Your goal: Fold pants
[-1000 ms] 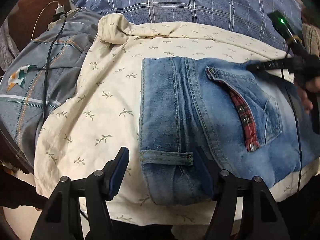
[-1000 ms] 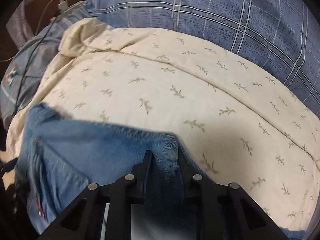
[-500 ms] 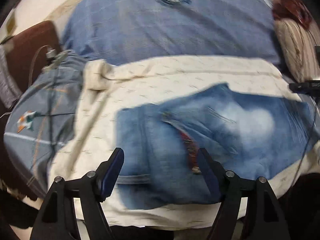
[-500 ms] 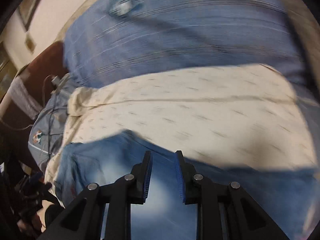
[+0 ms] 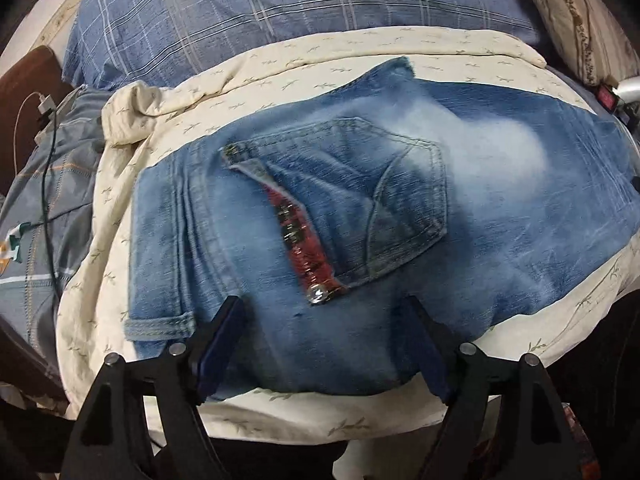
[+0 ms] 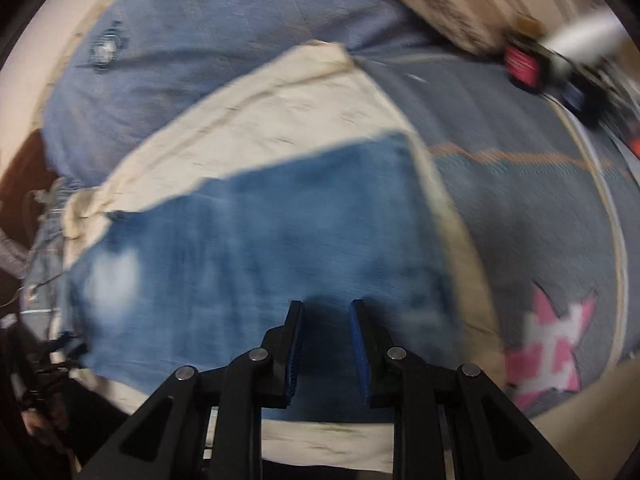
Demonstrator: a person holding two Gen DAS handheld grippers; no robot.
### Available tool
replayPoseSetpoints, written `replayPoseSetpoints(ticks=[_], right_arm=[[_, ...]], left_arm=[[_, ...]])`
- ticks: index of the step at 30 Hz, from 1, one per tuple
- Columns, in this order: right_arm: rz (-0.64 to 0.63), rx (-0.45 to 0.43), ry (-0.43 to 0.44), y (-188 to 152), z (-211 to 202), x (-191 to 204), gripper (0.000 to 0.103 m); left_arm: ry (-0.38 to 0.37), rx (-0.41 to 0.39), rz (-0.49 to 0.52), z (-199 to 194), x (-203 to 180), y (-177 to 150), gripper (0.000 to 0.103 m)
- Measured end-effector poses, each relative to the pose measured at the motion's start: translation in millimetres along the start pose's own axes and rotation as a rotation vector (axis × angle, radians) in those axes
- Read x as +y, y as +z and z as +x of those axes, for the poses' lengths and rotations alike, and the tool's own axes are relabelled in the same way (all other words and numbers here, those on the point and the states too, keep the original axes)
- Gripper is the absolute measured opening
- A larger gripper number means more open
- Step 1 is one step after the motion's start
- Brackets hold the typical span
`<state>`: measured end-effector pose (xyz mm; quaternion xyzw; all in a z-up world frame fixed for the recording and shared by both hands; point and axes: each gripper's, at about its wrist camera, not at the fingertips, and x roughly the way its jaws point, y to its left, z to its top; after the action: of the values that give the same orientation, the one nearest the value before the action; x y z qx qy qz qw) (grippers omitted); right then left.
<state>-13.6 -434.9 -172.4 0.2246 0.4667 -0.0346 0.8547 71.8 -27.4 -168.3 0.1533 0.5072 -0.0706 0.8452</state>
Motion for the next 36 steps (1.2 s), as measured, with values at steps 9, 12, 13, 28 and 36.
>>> replayPoseSetpoints(ticks=[9,12,13,28,36], right_arm=[[0.185,-0.205,0.26,-36,-71,-54,0.067],[0.246,-0.243,0.352,-53,-78,-67,0.075],[0.273,-0.247,0.38,-52,-77,-67,0.075],[0.452,-0.185,0.466,-42,-19,-104,0.072],[0.401,-0.103,0.334,-21,-6,-86,0.047]], left_arm=[[-0.082,-0.146,0.053,-51,-38,24,0.081],[-0.139,-0.147,0.074,-54,-58,35,0.081],[-0.161,-0.141,0.081,-54,-67,40,0.081],[-0.316,-0.104,0.191,-33,-167,96,0.081],[-0.27,0.023,0.284,22,-219,105,0.081]])
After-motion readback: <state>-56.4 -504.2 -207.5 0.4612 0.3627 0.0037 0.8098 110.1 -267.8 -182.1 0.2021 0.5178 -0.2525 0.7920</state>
